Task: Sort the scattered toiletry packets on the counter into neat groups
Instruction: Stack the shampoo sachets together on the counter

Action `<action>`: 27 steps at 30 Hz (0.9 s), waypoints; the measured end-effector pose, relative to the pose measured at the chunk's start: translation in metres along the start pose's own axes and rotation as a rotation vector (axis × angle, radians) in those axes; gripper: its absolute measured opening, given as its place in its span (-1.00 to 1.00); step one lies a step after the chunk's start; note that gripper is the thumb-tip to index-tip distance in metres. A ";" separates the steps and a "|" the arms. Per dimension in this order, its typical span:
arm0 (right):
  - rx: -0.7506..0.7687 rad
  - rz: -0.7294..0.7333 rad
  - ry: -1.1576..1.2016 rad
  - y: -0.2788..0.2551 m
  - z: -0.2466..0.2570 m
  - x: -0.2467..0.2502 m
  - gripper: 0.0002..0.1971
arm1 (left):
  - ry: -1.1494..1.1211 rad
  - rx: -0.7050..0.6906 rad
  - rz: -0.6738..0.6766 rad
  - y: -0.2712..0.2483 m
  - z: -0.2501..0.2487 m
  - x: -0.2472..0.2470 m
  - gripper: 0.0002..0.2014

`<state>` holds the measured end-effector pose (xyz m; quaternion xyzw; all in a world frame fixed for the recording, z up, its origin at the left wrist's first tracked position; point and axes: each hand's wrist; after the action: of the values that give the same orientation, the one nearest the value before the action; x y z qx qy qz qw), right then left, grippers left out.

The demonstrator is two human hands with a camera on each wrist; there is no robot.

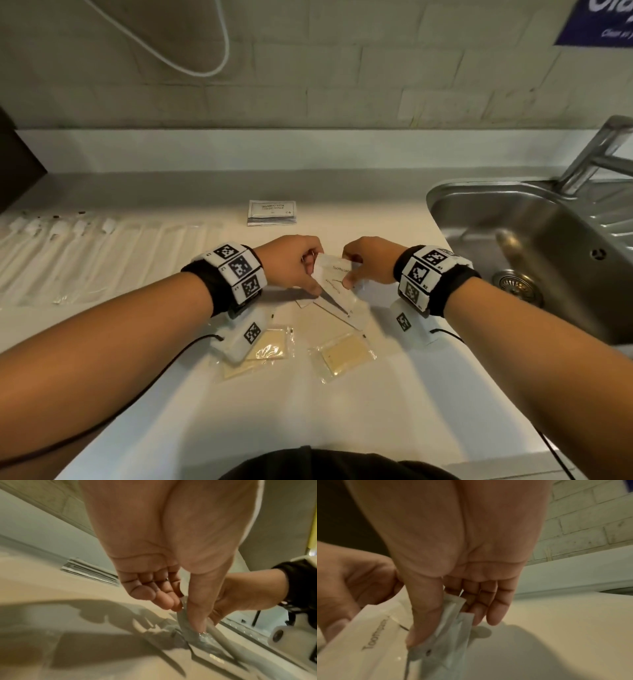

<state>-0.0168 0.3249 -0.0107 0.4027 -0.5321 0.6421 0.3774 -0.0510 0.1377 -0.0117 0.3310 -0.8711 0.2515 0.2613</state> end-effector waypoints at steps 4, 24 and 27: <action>0.022 -0.026 0.098 0.006 -0.004 0.005 -0.87 | -0.266 0.041 -0.037 0.001 0.001 0.015 -0.70; 0.053 -0.119 0.638 0.017 0.003 0.016 -0.65 | -0.621 0.077 -0.305 0.000 0.021 0.051 -0.79; 0.054 -0.129 0.629 0.018 0.004 0.018 -0.63 | -0.655 0.077 -0.340 0.005 0.023 0.058 -0.84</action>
<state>-0.0394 0.3191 -0.0003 0.2274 -0.3457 0.7237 0.5523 -0.0992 0.1009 0.0061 0.5435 -0.8311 0.1177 -0.0061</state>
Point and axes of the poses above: each hand's wrist, its own y-axis towards the middle knuckle, its own x-axis out of the back of the hand, z = x × y, and after that the axes turned 13 degrees about -y, right-handed
